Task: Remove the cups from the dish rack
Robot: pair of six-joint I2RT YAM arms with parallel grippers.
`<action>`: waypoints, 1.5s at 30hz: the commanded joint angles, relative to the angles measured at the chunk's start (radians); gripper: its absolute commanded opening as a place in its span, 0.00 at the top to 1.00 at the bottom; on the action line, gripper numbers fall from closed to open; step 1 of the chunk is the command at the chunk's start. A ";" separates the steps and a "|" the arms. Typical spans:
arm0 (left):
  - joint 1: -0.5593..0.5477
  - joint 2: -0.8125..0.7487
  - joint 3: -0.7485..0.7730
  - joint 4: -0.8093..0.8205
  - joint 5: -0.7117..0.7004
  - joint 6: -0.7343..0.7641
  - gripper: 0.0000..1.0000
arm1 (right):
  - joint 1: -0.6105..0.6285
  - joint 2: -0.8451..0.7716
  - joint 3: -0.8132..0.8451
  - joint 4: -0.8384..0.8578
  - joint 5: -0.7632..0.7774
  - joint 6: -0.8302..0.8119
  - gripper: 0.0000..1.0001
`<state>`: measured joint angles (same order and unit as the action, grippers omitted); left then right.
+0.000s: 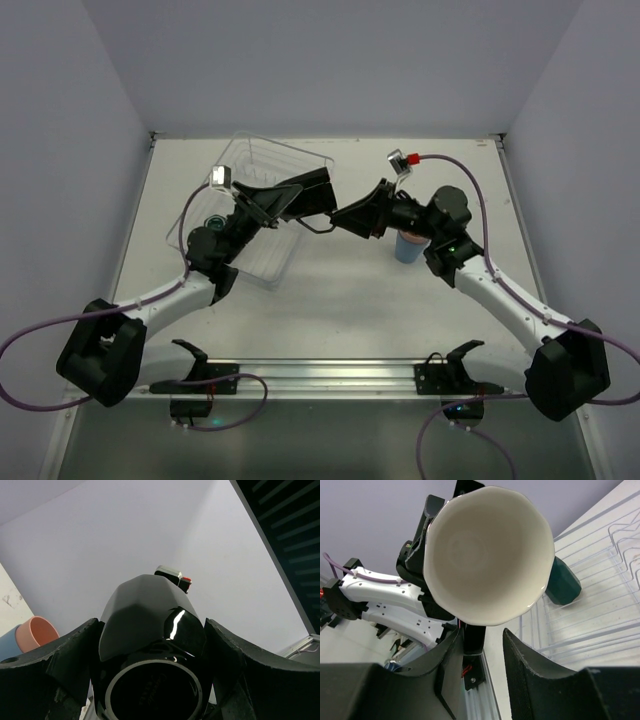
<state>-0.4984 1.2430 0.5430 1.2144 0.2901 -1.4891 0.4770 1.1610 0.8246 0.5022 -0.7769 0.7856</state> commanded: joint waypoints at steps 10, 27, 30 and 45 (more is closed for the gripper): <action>-0.048 0.039 0.074 0.435 -0.060 -0.033 1.00 | 0.014 0.138 0.009 0.383 -0.053 0.191 0.66; -0.077 0.078 0.031 0.491 -0.074 -0.049 1.00 | 0.018 0.196 0.057 0.500 -0.038 0.280 0.87; -0.080 0.085 0.025 0.504 -0.069 -0.054 1.00 | 0.018 0.197 0.087 0.435 -0.018 0.274 1.00; -0.127 0.082 -0.006 0.533 -0.074 -0.013 1.00 | 0.018 0.147 0.094 0.335 0.096 0.268 0.77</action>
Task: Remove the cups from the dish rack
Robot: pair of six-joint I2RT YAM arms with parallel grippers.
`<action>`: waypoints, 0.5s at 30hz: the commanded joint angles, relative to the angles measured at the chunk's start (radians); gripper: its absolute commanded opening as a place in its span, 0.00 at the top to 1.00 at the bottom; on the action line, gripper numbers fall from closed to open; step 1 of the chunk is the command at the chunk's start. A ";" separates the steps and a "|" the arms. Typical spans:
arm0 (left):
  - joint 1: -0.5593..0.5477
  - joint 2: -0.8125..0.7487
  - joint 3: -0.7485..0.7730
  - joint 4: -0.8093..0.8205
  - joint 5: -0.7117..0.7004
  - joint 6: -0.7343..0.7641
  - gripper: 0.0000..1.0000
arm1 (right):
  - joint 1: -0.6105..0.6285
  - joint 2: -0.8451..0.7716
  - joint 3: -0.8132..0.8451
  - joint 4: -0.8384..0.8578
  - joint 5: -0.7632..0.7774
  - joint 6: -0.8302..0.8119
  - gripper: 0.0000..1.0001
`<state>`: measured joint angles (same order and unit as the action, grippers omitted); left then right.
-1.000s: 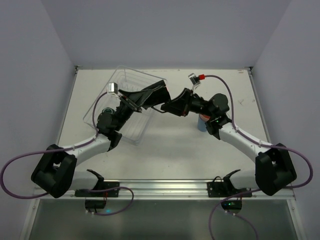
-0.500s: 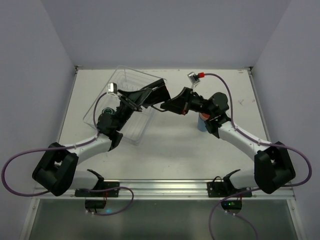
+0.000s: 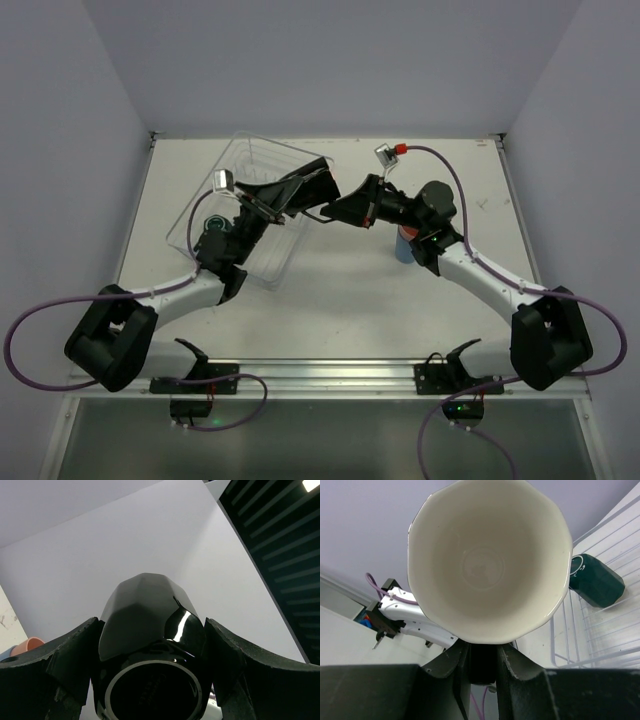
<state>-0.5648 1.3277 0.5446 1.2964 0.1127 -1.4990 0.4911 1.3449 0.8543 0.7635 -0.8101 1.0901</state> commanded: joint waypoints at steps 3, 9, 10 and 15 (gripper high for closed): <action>-0.063 -0.005 -0.021 0.458 0.100 -0.004 1.00 | 0.004 -0.035 0.065 0.077 0.132 -0.030 0.77; -0.064 -0.013 -0.043 0.469 0.097 -0.004 1.00 | 0.004 -0.021 0.069 0.092 0.131 -0.015 0.57; -0.064 -0.012 -0.043 0.469 0.097 -0.004 1.00 | 0.004 -0.021 0.068 0.095 0.131 -0.010 0.45; -0.064 -0.015 -0.041 0.469 0.099 -0.004 1.00 | 0.006 -0.029 0.069 0.080 0.126 -0.021 0.71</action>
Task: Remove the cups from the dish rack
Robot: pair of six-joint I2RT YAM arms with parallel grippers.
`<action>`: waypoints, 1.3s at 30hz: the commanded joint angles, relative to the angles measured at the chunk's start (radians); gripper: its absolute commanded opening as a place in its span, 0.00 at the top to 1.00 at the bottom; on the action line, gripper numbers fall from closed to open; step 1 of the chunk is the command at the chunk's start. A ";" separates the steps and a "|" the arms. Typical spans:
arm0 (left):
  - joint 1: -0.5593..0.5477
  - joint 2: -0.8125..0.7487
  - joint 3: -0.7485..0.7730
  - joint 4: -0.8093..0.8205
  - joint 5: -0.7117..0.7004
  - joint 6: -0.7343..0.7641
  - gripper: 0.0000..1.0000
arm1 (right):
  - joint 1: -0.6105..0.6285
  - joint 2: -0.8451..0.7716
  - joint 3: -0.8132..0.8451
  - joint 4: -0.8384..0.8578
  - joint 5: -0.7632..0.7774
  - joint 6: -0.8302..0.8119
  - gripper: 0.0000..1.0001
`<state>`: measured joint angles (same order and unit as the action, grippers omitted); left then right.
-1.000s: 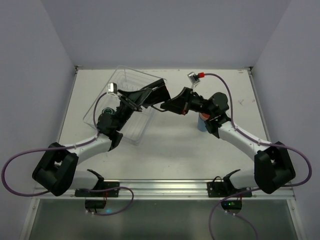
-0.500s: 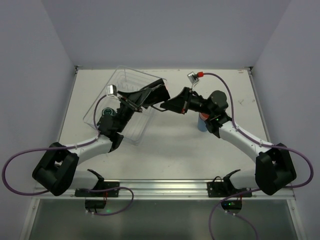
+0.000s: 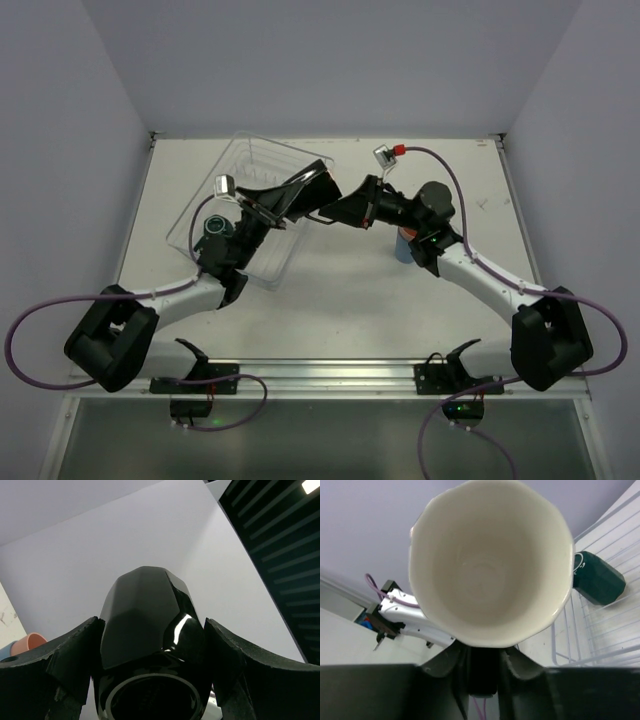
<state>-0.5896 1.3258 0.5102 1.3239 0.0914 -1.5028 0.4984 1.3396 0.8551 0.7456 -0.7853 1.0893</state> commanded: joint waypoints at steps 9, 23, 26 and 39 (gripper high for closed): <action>-0.041 -0.011 -0.012 0.442 0.137 0.000 1.00 | -0.001 -0.042 0.067 0.054 0.120 -0.065 1.00; -0.026 0.004 0.027 0.400 0.320 0.095 0.00 | -0.001 -0.120 0.036 0.000 0.101 -0.138 1.00; 0.006 -0.002 0.022 0.405 0.359 0.096 0.00 | -0.003 -0.147 0.030 -0.038 0.110 -0.157 1.00; 0.086 -0.362 -0.049 -0.492 0.401 0.530 0.00 | -0.043 -0.368 0.123 -0.658 0.505 -0.452 1.00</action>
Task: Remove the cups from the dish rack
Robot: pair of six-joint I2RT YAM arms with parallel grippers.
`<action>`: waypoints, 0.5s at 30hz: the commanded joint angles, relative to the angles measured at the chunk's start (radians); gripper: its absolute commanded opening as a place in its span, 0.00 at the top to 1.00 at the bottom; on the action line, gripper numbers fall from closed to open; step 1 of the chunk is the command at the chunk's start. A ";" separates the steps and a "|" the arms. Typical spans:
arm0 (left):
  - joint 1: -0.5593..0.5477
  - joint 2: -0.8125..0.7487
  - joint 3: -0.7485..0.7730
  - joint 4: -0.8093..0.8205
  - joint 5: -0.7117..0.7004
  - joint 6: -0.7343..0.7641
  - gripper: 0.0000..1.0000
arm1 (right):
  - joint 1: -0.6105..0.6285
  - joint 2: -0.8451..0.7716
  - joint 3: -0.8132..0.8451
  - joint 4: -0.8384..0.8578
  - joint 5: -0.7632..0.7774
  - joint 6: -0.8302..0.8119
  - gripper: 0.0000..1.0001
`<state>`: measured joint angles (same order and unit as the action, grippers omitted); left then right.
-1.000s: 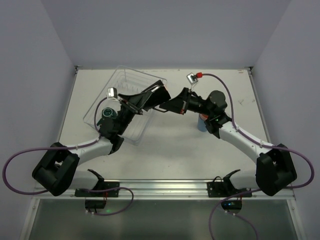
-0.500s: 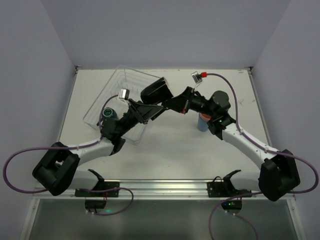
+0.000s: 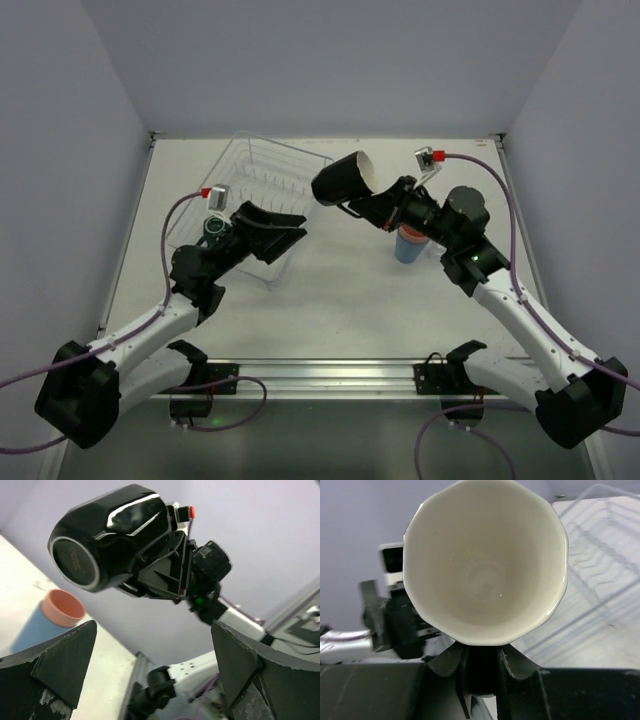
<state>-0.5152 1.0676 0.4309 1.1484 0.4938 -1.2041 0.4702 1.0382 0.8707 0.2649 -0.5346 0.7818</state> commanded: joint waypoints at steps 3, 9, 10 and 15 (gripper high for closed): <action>0.012 -0.205 0.124 -0.534 -0.092 0.401 0.00 | -0.021 -0.086 0.188 -0.410 0.457 -0.223 1.00; 0.011 -0.302 0.313 -0.984 -0.412 0.592 0.00 | -0.076 -0.147 0.206 -0.630 0.906 -0.254 1.00; 0.012 -0.304 0.324 -1.010 -0.466 0.600 0.00 | -0.088 -0.153 0.208 -0.679 0.973 -0.247 1.00; 0.012 -0.273 0.359 -1.075 -0.521 0.618 0.00 | -0.165 -0.214 0.151 -0.748 1.103 -0.194 1.00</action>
<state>-0.5106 0.7677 0.7635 0.2153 0.0826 -0.6582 0.3271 0.8913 1.0210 -0.4950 0.3576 0.5690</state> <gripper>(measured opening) 0.997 0.204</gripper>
